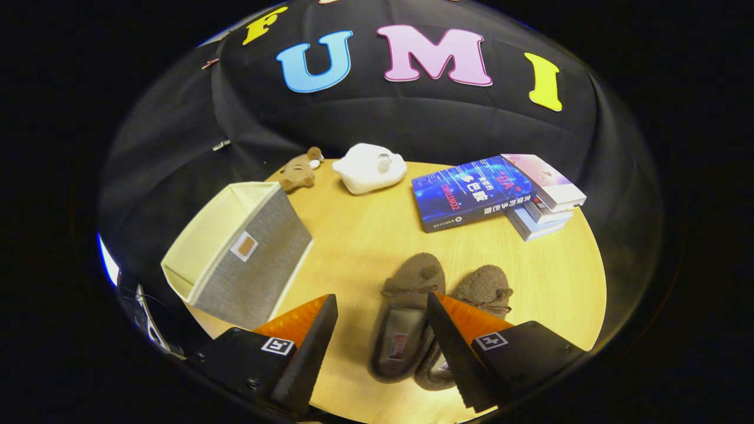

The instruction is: Open the storage box then place both shoes into the box .Put the left shoe in first, then the right shoe, with the right side of both shoes facing outward in a uniform manner.

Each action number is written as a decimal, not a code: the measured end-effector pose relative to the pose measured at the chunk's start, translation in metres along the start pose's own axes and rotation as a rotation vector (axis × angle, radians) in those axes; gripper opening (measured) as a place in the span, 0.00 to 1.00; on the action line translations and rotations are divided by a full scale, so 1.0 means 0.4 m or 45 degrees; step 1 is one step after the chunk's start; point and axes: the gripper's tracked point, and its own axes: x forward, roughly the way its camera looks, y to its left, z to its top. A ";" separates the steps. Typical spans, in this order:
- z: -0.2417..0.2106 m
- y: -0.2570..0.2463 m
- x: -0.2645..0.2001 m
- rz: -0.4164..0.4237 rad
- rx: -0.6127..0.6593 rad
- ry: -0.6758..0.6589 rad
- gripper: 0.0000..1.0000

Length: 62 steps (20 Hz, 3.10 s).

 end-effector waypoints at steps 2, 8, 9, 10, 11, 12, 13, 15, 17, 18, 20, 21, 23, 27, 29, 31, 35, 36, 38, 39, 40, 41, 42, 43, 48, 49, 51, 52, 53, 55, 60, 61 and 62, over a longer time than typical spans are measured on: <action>-0.035 -0.034 0.035 -0.031 -0.034 0.049 0.86; -0.113 -0.098 0.132 -0.100 -0.199 0.167 0.77; -0.119 -0.095 0.146 -0.100 -0.214 0.174 0.74; -0.125 -0.103 0.160 -0.125 -0.228 0.183 0.71; -0.125 -0.114 0.171 -0.154 -0.234 0.185 0.66; -0.126 -0.122 0.179 -0.184 -0.228 0.189 0.62; -0.128 -0.134 0.186 -0.217 -0.215 0.193 0.53; -0.129 -0.157 0.204 -0.264 -0.165 0.208 0.39; -0.130 -0.175 0.214 -0.295 -0.097 0.222 0.22; -0.134 -0.177 0.223 -0.308 -0.045 0.226 0.16; -0.126 -0.172 0.215 -0.324 0.070 0.218 0.08; -0.124 -0.169 0.211 -0.326 0.103 0.214 0.06; -0.119 -0.155 0.192 -0.324 0.114 0.202 0.06; -0.083 -0.104 0.134 -0.295 0.158 0.143 0.06; -0.045 -0.071 0.094 -0.287 0.175 0.102 0.06; 0.000 -0.032 0.050 -0.279 0.177 0.070 0.06; 0.121 0.093 -0.016 -0.212 0.253 0.002 0.06; 0.157 0.131 -0.028 -0.190 0.269 -0.017 0.06; 0.227 0.210 -0.041 -0.138 0.282 -0.051 0.05; 0.255 0.252 -0.044 -0.106 0.283 -0.063 0.06; 0.281 0.297 -0.045 -0.075 0.284 -0.071 0.05; 0.303 0.340 -0.042 -0.049 0.286 -0.080 0.05; 0.317 0.385 -0.031 -0.024 0.275 -0.081 0.05; 0.324 0.428 -0.022 -0.003 0.266 -0.073 0.05; 0.301 0.627 0.083 0.071 0.341 0.006 0.05; 0.288 0.648 0.108 0.062 0.331 0.023 0.05; 0.258 0.676 0.158 0.013 0.309 0.050 0.06; 0.240 0.684 0.183 -0.013 0.314 0.065 0.06; 0.221 0.691 0.208 -0.038 0.336 0.087 0.05; 0.190 0.707 0.255 -0.076 0.362 0.124 0.05; 0.120 0.775 0.332 -0.089 0.360 0.233 0.06; 0.109 0.788 0.338 -0.077 0.358 0.257 0.06; 0.102 0.788 0.339 -0.088 0.349 0.273 0.07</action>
